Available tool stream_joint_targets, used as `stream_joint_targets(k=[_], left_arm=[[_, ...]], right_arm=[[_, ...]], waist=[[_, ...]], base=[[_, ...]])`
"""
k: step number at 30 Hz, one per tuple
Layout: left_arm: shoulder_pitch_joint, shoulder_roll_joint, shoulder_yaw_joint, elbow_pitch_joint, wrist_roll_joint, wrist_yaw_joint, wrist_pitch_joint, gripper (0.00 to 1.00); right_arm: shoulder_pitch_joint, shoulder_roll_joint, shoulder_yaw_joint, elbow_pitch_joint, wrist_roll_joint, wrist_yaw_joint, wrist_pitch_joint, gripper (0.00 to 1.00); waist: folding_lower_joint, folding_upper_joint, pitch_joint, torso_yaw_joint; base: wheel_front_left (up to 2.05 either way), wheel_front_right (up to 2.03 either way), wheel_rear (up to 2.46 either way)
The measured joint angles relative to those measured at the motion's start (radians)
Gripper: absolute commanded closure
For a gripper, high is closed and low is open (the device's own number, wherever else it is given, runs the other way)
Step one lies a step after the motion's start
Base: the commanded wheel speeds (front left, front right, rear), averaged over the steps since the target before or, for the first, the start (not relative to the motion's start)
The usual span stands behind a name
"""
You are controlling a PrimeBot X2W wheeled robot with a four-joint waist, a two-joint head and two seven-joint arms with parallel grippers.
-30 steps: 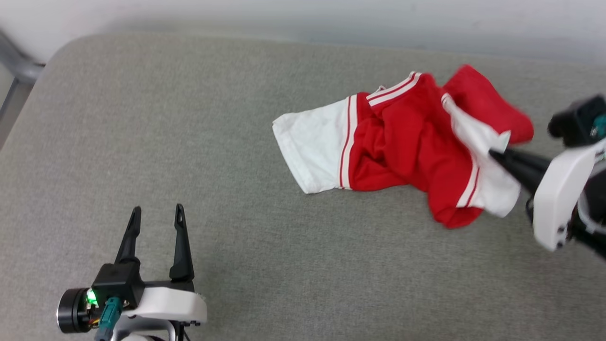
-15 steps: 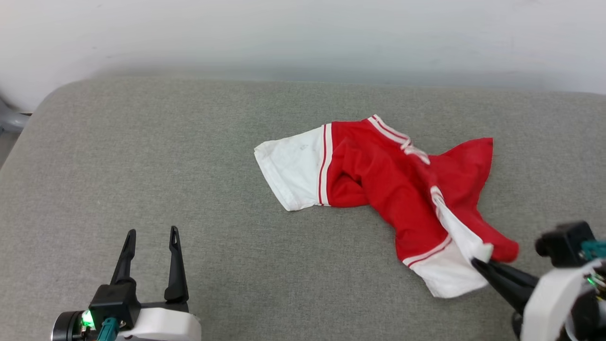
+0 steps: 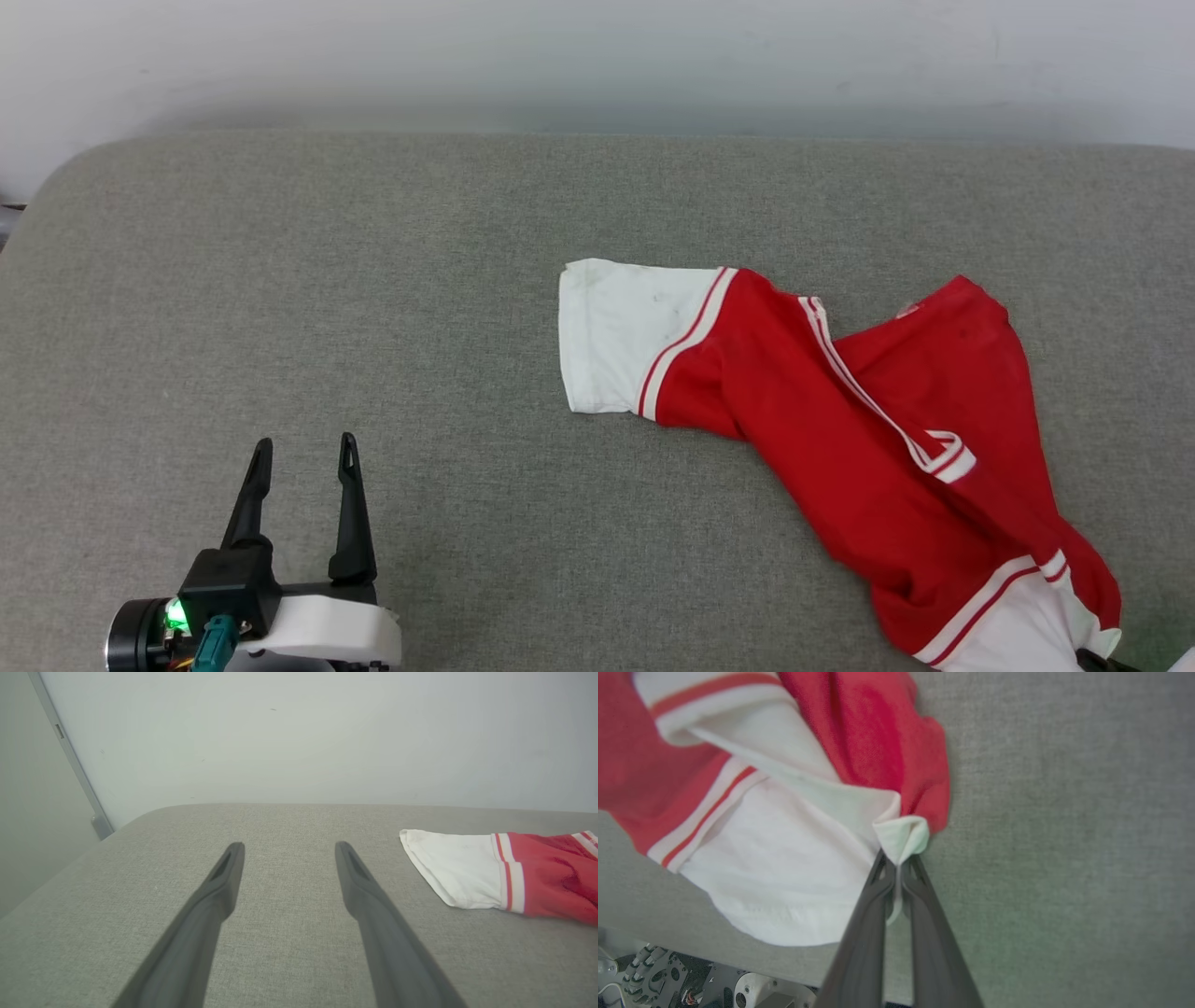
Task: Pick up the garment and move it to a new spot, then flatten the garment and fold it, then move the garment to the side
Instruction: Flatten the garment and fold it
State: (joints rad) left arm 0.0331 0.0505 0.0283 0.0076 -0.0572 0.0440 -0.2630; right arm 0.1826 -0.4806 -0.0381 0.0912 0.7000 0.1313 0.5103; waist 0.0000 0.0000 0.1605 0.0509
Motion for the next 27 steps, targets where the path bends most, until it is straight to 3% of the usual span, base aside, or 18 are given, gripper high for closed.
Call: stream_joint_targets(k=[4,5,6,11,16,22,27], left_arm=[[-0.001,0.000,-0.001,0.006,0.000,-0.001,0.000,0.00],[-0.001,0.000,0.000,0.007,0.000,-0.001,0.000,0.00],[-0.001,0.000,0.001,0.008,0.000,-0.001,0.000,0.00],[0.002,0.000,0.005,0.013,0.002,0.000,0.000,0.00],[0.007,0.000,0.007,0.011,0.003,0.000,0.000,0.00],[0.021,0.000,0.008,0.005,0.003,0.000,0.000,0.00],[0.021,0.000,0.004,-0.002,0.003,0.002,0.000,0.00]], right_arm=[[-0.002,-0.003,0.003,0.084,-0.008,0.001,-0.026,1.00],[-0.004,0.002,0.003,0.092,0.000,0.001,-0.034,0.66],[-0.008,0.003,0.004,0.095,0.002,0.001,-0.043,0.00],[-0.023,0.006,-0.011,0.055,-0.014,0.000,-0.123,0.00],[-0.019,0.011,-0.057,-0.097,-0.006,0.000,-0.155,0.00],[-0.043,0.006,-0.109,-0.265,-0.061,0.000,-0.119,0.00],[-0.152,-0.039,-0.099,-0.335,-0.094,0.000,-0.039,0.00]], waist=[[0.0000,0.0000,0.007,0.005],[0.0000,0.0000,0.007,0.004],[0.0000,0.0000,0.006,0.004],[0.0000,0.0000,-0.008,0.001],[0.0000,0.0000,-0.026,0.000],[0.0000,0.0000,-0.037,0.001],[0.0000,0.0000,-0.028,0.008]], base=[[0.00,0.00,0.00],[0.00,0.00,0.00],[0.00,0.00,0.00],[0.00,0.00,0.00],[0.00,0.00,0.00],[0.00,0.00,0.00],[0.00,0.00,0.00]])
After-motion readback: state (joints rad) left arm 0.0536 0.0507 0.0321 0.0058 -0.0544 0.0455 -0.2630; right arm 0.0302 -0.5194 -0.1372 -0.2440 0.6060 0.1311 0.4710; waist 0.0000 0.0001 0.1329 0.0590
